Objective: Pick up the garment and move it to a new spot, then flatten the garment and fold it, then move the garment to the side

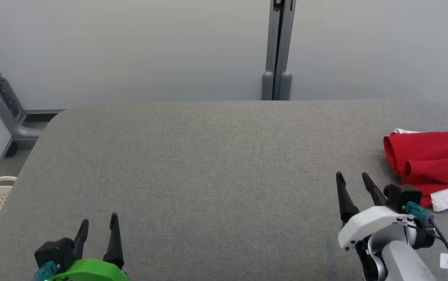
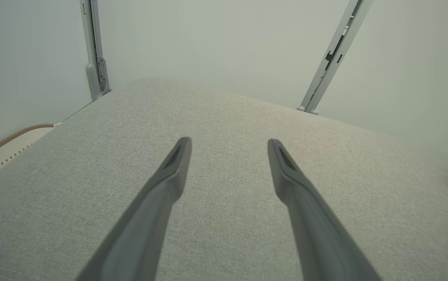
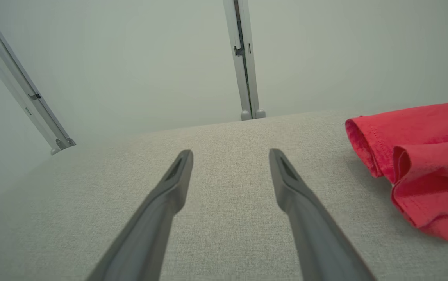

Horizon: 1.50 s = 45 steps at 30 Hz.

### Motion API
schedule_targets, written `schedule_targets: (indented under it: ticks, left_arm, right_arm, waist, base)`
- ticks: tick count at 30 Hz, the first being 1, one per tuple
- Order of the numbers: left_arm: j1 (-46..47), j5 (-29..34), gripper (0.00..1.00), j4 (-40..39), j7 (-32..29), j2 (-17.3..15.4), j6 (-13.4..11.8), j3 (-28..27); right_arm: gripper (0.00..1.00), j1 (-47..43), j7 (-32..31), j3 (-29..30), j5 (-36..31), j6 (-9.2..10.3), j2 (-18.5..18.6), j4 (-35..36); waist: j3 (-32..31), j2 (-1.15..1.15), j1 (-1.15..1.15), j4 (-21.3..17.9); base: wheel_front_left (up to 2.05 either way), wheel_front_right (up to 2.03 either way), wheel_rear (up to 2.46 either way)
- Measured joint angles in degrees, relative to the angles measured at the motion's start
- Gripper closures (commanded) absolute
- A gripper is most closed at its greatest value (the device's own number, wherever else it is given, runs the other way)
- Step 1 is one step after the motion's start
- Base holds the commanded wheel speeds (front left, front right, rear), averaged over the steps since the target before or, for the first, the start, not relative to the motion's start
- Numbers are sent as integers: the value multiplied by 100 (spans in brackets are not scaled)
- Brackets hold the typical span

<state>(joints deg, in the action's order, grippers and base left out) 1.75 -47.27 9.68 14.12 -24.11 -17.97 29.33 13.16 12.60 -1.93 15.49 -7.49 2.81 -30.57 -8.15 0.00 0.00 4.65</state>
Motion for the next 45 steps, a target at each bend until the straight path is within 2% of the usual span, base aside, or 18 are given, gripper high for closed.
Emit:
schedule_targets:
  ticks: [7, 15, 21, 34, 35, 39, 45]
  left_arm:
    - [-284, -2, 0, -143, 21, 3, -21, -37]
    - [-594, 1, 0, -209, 66, 105, -33, -391]
    - [-732, 120, 0, -247, 83, 207, 153, -694]
    - [-782, 398, 0, -151, 85, 289, 470, -716]
    - [-794, 396, 100, -97, 80, 316, 482, -697]
    - [-882, 393, 100, 86, 52, 438, 482, -630]
    - [-878, 21, 100, 170, -99, 576, 627, -719]
  right_arm:
    - [0, -558, -213, -69, 157, 0, -1, 550]
    - [0, -1094, -445, -118, 260, 0, -1, 1054]
    - [0, -1266, -530, -158, 401, 0, 1, 1236]
    - [0, -1321, -584, -91, 402, 0, 1, 1389]
    - [100, -1330, -597, -91, 405, 0, -7, 1341]
    - [100, -1485, -605, -92, 413, 0, -37, 1152]
    - [100, -1529, -749, 64, 955, 0, -44, 1181]
  waist:
    - [16, 0, 0, 73]
    - [24, 0, 0, 130]
    - [24, 0, 0, 138]
    - [98, 0, 0, 138]
    - [103, 0, 0, 136]
    - [105, 0, 0, 135]
    - [139, 0, 0, 106]
  base:
    - [0, 0, 0]
    - [0, 0, 0]
    - [0, 0, 0]
    - [0, 0, 0]
    - [0, 0, 0]
    - [0, 0, 0]
    - [0, 0, 0]
